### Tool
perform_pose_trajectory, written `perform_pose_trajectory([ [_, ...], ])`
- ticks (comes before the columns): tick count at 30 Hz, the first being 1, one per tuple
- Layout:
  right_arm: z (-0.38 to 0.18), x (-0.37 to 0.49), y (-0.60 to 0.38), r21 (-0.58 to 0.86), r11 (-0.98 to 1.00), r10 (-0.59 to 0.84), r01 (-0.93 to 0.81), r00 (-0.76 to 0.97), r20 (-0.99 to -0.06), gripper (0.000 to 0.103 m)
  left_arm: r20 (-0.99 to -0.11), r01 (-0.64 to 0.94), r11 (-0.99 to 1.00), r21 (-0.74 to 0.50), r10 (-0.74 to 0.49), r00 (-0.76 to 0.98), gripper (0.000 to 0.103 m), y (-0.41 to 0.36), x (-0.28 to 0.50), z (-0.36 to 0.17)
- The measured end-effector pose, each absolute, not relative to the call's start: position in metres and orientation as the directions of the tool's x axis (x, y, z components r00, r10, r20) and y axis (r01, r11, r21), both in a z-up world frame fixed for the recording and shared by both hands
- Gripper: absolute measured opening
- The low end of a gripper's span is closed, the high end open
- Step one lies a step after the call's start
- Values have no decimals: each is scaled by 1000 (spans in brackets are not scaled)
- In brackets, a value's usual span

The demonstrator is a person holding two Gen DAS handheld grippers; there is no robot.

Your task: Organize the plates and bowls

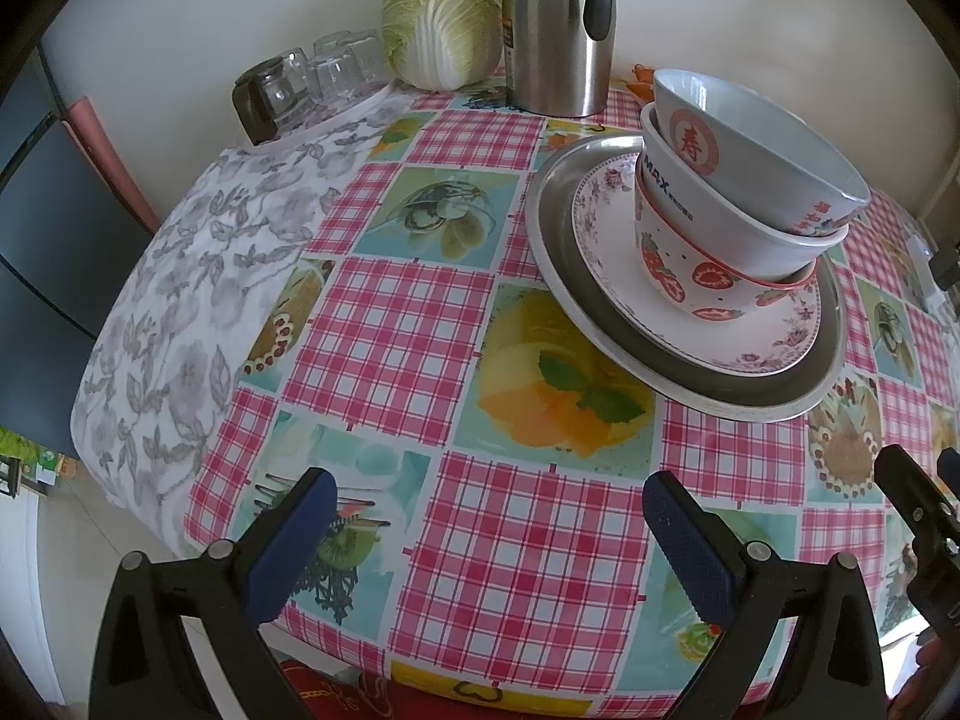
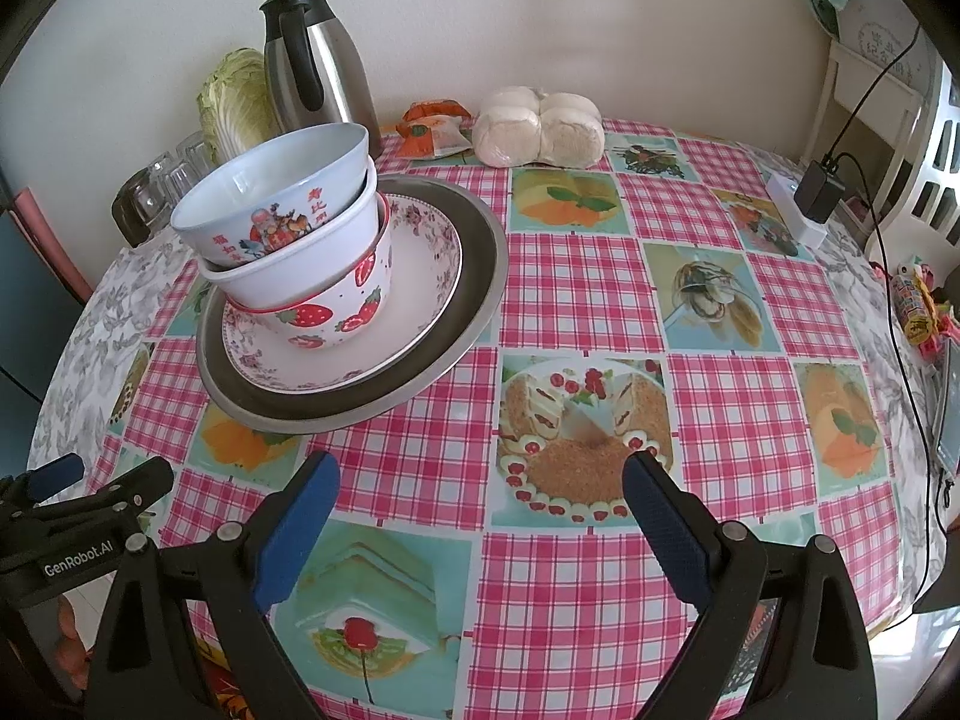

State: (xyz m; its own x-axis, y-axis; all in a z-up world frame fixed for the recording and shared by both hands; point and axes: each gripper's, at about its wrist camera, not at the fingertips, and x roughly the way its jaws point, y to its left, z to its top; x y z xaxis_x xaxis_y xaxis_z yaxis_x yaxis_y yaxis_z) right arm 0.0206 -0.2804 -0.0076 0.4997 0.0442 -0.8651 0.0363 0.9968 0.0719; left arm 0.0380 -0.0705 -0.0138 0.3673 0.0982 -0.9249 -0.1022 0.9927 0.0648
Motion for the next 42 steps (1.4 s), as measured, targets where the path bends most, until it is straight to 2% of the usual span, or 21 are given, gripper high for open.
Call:
perform_pose_trajectory([
  [42, -10, 20, -280, 66, 997, 41, 33, 494, -869, 95, -930, -120, 992, 44, 84, 358, 103, -69, 39, -16],
])
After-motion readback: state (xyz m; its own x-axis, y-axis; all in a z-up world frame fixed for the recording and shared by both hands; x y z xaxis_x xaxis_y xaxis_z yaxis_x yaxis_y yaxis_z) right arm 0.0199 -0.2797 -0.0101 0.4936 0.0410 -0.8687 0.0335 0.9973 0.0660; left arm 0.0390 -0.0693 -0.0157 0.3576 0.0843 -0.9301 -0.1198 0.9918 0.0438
